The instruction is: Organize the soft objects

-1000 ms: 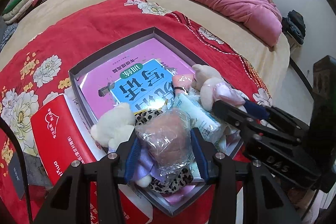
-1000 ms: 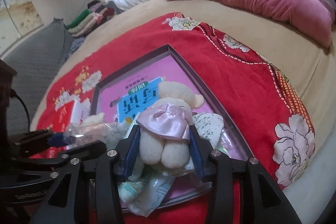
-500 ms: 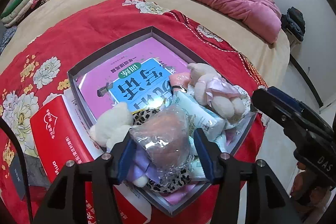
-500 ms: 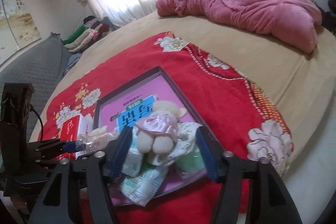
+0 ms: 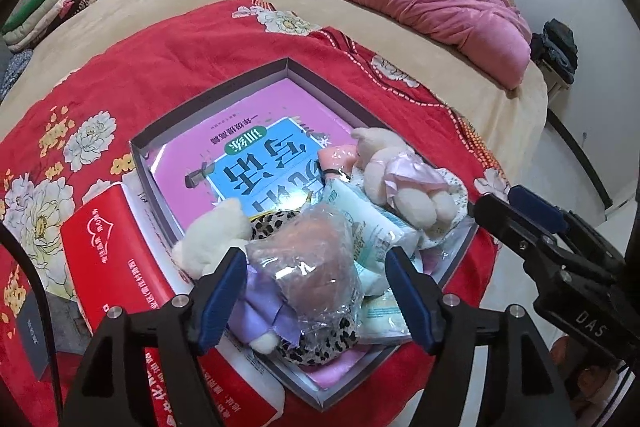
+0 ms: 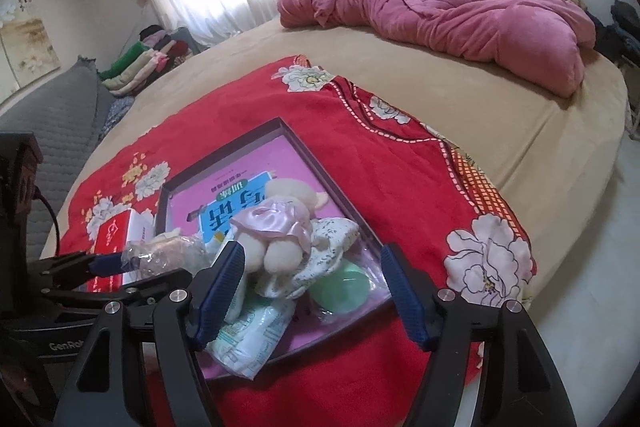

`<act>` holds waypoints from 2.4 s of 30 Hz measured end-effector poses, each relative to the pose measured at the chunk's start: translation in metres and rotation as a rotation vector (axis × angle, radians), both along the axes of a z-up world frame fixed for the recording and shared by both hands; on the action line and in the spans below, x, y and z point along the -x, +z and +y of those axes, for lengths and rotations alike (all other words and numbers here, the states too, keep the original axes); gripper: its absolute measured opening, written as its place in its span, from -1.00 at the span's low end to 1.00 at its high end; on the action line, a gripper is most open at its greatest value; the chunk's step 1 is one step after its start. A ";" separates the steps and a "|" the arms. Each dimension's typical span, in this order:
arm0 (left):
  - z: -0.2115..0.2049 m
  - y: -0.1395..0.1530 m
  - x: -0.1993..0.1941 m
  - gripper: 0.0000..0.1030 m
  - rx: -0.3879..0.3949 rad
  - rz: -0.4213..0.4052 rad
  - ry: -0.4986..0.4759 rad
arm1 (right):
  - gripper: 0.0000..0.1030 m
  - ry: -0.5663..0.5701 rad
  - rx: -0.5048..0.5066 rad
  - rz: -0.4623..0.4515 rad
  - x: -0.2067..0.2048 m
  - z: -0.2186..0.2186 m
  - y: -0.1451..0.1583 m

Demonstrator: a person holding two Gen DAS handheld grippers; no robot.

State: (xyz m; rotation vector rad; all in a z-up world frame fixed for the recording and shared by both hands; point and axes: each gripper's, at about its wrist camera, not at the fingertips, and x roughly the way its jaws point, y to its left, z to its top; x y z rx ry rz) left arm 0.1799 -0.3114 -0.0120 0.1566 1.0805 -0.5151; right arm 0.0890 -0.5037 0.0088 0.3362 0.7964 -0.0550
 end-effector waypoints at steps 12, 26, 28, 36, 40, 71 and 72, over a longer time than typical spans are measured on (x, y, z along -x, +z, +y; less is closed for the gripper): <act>0.027 0.024 0.006 0.63 0.045 -0.051 0.058 | 0.47 -0.019 0.067 -0.002 0.011 0.012 0.017; 0.074 0.045 0.049 0.65 0.007 -0.138 0.096 | 0.52 -0.096 0.137 -0.024 0.040 0.056 0.053; 0.082 0.048 0.055 0.66 0.012 -0.143 0.098 | 0.52 -0.104 0.133 -0.032 0.046 0.065 0.060; 0.114 0.054 0.083 0.66 0.028 -0.134 0.126 | 0.53 -0.150 0.217 -0.065 0.082 0.122 0.080; 0.132 0.054 0.097 0.66 0.042 -0.126 0.148 | 0.53 -0.170 0.190 -0.053 0.099 0.135 0.082; 0.188 0.054 0.170 0.66 -0.014 -0.143 0.212 | 0.54 -0.102 0.168 0.041 0.173 0.180 0.073; 0.188 0.053 0.171 0.66 -0.019 -0.145 0.212 | 0.54 -0.105 0.168 0.035 0.174 0.180 0.074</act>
